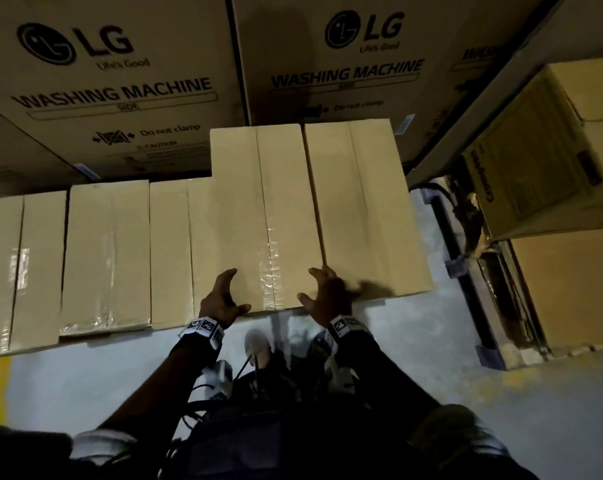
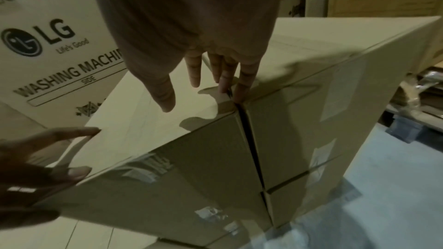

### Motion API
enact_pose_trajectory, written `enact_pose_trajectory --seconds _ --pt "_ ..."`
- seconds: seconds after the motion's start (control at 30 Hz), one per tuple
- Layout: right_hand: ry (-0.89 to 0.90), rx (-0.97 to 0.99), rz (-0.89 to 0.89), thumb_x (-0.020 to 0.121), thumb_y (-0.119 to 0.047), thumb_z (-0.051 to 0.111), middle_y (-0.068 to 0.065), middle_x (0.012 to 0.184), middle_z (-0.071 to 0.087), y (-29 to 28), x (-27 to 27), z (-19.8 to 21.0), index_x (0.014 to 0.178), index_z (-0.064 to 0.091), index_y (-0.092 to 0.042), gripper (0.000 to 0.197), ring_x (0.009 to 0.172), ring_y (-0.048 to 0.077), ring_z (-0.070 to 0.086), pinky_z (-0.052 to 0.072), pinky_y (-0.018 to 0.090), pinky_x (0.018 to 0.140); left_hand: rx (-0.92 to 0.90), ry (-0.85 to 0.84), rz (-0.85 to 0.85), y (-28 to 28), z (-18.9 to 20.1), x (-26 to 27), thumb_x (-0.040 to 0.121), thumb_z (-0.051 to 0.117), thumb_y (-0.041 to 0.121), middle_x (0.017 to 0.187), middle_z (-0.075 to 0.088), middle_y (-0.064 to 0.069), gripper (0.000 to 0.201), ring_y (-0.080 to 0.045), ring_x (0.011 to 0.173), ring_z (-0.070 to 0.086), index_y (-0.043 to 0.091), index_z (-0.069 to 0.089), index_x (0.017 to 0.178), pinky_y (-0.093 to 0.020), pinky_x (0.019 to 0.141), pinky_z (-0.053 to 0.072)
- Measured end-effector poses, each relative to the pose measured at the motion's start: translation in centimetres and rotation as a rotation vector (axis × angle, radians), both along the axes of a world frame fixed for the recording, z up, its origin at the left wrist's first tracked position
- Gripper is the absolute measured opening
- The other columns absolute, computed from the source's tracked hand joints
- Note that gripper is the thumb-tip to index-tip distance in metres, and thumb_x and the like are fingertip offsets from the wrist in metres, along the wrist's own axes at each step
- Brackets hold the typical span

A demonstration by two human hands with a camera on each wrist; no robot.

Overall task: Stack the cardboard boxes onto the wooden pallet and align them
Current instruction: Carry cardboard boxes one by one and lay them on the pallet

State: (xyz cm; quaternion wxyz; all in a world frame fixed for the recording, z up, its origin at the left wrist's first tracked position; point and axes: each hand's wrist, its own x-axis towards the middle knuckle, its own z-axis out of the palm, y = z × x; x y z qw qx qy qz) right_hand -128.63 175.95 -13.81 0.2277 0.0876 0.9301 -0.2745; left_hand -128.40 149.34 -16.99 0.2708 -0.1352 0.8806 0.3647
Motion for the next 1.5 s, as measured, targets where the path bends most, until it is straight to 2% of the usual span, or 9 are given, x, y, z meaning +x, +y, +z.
enact_pose_trajectory --seconds 0.2,0.33,0.5,0.63,0.73,0.8,1.1,1.3,1.5 --pt "0.021 -0.011 0.029 0.091 -0.04 0.07 0.004 0.154 0.042 0.9 -1.4 -0.1 0.152 0.045 -0.027 0.067 0.138 0.028 0.044 0.037 0.049 0.114 -0.004 0.021 -0.038 -0.5 0.8 0.2 0.081 0.089 0.021 0.14 0.048 0.015 0.098 -0.027 0.085 0.067 0.029 0.031 0.158 -0.028 0.081 0.045" --pt "-0.007 0.186 0.252 0.087 -0.067 0.058 0.003 0.143 0.053 1.1 -2.2 0.1 0.158 0.027 -0.042 0.082 0.126 0.03 0.051 0.043 0.051 0.102 -0.002 0.017 -0.039 -1.6 0.1 0.2 0.081 0.089 0.021 0.163 0.032 0.015 0.099 -0.028 0.088 0.067 0.03 0.029 0.16 -0.028 0.085 0.045" --pt "0.009 0.435 0.472 0.076 -0.092 0.037 0.017 0.13 0.054 0.2 -2.4 1.1 0.158 0.006 -0.05 0.097 0.114 0.037 0.053 0.044 0.052 0.092 0.012 -0.031 -0.107 -2.2 -0.6 -0.4 0.085 0.085 0.016 0.167 0.02 0.011 0.113 -0.029 0.146 0.041 0.026 0.008 0.166 -0.03 0.11 0.036" --pt "0.008 0.445 0.407 0.068 -0.103 0.025 0.018 0.128 0.057 -0.8 -2.8 1.8 0.156 0.013 -0.051 0.103 0.117 0.038 0.053 0.043 0.055 0.095 0.05 -0.155 -0.169 -2.1 -0.3 -2.3 0.081 0.087 0.025 0.166 0.033 0.001 0.123 -0.04 0.137 0.048 0.056 -0.004 0.158 -0.045 0.115 0.038" --pt "-0.061 0.288 0.334 0.078 -0.095 0.04 0.015 0.151 0.045 -1.3 -2.7 2.5 0.159 0.02 -0.046 0.097 0.14 0.038 0.038 0.03 0.055 0.113 0.059 -0.162 -0.184 -1.8 0.7 -2.7 0.07 0.082 0.071 0.171 0.019 0.008 0.12 -0.046 0.154 0.016 0.066 -0.004 0.153 -0.055 0.125 0.016" --pt "-0.02 0.243 0.307 0.079 -0.094 0.041 0.013 0.149 0.045 -1.4 -2.6 3.1 0.158 0.024 -0.045 0.094 0.137 0.034 0.042 0.033 0.053 0.112 0.001 -0.124 -0.136 -1.3 2.3 -2.5 0.064 0.074 0.087 0.167 0.027 -0.009 0.113 -0.049 0.151 0.023 0.071 0.003 0.151 -0.053 0.12 0.028" --pt "0.098 -0.161 -0.216 0.069 -0.092 0.057 -0.004 0.131 0.029 -5.1 -5.1 4.8 0.149 0.029 -0.058 0.092 0.124 0.026 0.049 0.047 0.047 0.106 -0.163 0.155 -0.013 -3.1 6.9 -4.3 0.065 0.054 0.1 0.136 0.054 -0.025 0.102 -0.043 0.128 0.053 0.064 0.018 0.153 -0.047 0.097 0.052" --pt "0.033 -0.133 -0.099 0.075 -0.086 0.061 0.016 0.156 0.04 -6.0 -6.5 7.0 0.154 0.018 -0.059 0.095 0.143 0.04 0.034 0.032 0.052 0.119 -0.165 0.178 0.08 -3.3 9.5 -5.7 0.067 0.056 0.098 0.146 0.055 -0.019 0.105 -0.041 0.133 0.053 0.059 0.017 0.156 -0.048 0.104 0.049" --pt "0.06 -0.043 -0.09 0.074 -0.085 0.063 0.004 0.152 0.05 -6.0 -8.0 10.0 0.153 0.03 -0.056 0.09 0.139 0.034 0.04 0.038 0.044 0.113 -0.112 0.192 0.016 -3.5 10.7 -4.9 0.065 0.051 0.102 0.151 0.056 -0.009 0.11 -0.035 0.133 0.056 0.051 0.024 0.159 -0.043 0.11 0.049"
